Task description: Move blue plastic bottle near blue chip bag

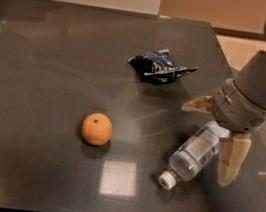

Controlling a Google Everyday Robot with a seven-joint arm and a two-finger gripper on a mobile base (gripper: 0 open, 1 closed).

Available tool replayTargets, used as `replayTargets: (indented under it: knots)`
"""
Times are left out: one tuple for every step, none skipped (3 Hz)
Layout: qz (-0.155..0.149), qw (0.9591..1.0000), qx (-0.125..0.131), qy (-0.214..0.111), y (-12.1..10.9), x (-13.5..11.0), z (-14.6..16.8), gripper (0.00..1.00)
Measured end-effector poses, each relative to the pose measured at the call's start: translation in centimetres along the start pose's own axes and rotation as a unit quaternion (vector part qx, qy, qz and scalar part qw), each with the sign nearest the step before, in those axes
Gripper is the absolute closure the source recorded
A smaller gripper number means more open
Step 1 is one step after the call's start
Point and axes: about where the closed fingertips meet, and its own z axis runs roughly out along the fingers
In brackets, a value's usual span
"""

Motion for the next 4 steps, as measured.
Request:
replayTargets:
  knots:
    - [-0.013, 0.9998, -0.013, 0.002, 0.3, 0.8, 0.6, 0.18]
    - [-0.009, 0.9997, -0.021, 0.003, 0.2, 1.5, 0.5, 0.42]
    - [0.019, 0.9996, -0.018, 0.008, -0.6, 2.3, -0.7, 0.65]
    - [0.066, 0.9977, -0.011, 0.007, -3.0, 3.1, -2.3, 0.88]
